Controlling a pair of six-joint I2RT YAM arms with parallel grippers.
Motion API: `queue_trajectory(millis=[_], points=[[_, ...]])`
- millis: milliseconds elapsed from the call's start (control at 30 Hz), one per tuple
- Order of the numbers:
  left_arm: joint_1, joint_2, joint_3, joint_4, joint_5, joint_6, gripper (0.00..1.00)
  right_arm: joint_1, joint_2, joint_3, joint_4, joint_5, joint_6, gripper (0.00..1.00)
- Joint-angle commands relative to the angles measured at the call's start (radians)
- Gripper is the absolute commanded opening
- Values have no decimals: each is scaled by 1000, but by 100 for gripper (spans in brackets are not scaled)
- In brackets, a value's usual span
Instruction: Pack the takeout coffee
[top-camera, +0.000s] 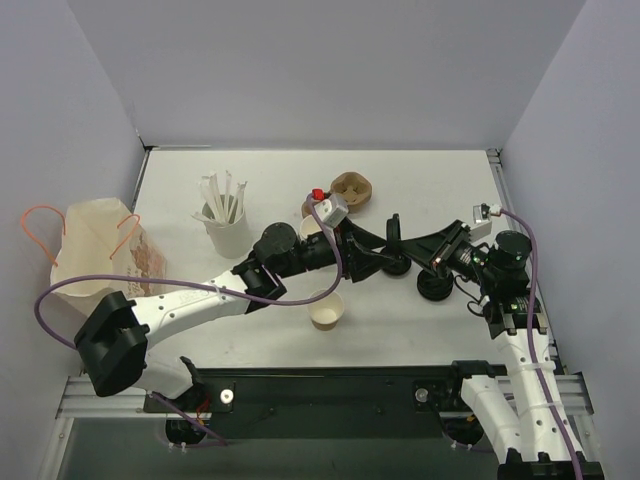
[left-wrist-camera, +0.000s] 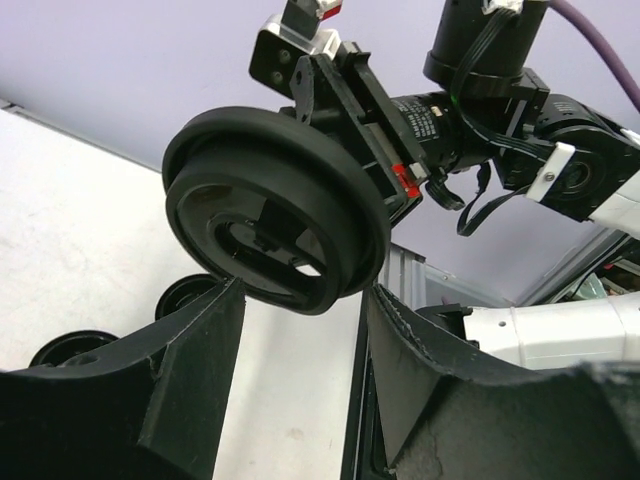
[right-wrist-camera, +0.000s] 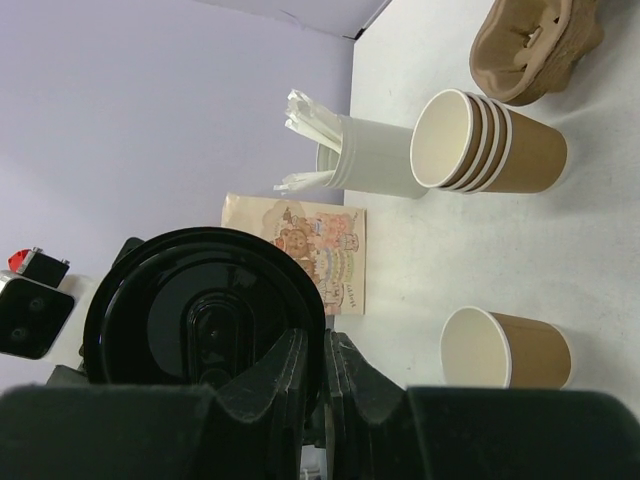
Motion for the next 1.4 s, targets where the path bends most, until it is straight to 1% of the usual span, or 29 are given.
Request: queue_trajectory(millis=[0,67,167,200,300,333,500,567,633,667,767,867,967,1000,1033,1067,1100,1133,1167,1200,1233,1267,1300,1333,1367], points=[[-10,-21,29,117,-5,1,62,5,-14,-5,6,-83,94,11],[-10,-19,19,145,-2,-10,62,5,-15,-11,0,-87,86,11],[-10,-10,26,160,11,-22,59,6,-17,-20,8,-93,95,11],[-10,-2,27,162,14,-27,55,5,-17,-23,12,-95,98,11],[-11,13,29,176,21,-47,49,6,-12,-26,28,-104,109,11],[-11,16,29,177,21,-54,45,6,-15,-26,31,-104,111,11],[-21,30,18,191,12,-70,34,8,-17,-26,37,-106,117,11],[-19,33,13,203,6,-76,27,8,-18,-28,40,-106,118,12],[-19,33,10,205,1,-80,21,8,-18,-28,39,-109,118,13],[-19,31,9,206,-3,-84,14,8,-20,-28,37,-110,115,14],[-21,18,1,203,-19,-88,0,8,-21,-28,23,-112,102,18],[-21,-8,-16,180,-43,-84,0,8,-26,-26,0,-103,80,23],[-19,-62,-28,122,-68,-68,0,6,-31,-11,-53,-83,37,31],[-21,-76,-25,86,-78,-51,0,8,-35,-5,-88,-77,25,37],[-21,-93,-19,-21,-100,-39,0,6,-37,9,-107,-63,13,41],[-21,-131,-2,-92,-127,-24,0,5,-37,19,-127,-58,-30,50],[-21,-154,7,-170,-158,-2,0,3,-35,30,-182,-50,-55,53],[-19,-177,15,-332,-185,8,0,3,-34,44,-216,-34,-91,58],[-21,-200,27,-419,-256,24,0,3,-31,79,-256,-15,-127,64],[-19,-241,50,-506,-288,56,0,3,-31,95,-341,5,-209,73],[-19,-261,67,-695,-333,64,0,3,-32,110,-378,25,-243,76],[-19,-280,81,-782,-409,67,0,3,-35,131,-412,72,-274,82],[-21,-309,107,-859,-443,74,0,3,-41,139,-470,94,-332,84],[-19,-320,119,-1005,-474,73,0,3,-43,144,-492,118,-352,85],[-21,-329,130,-1071,-521,55,0,3,-47,147,-526,153,-374,89]])
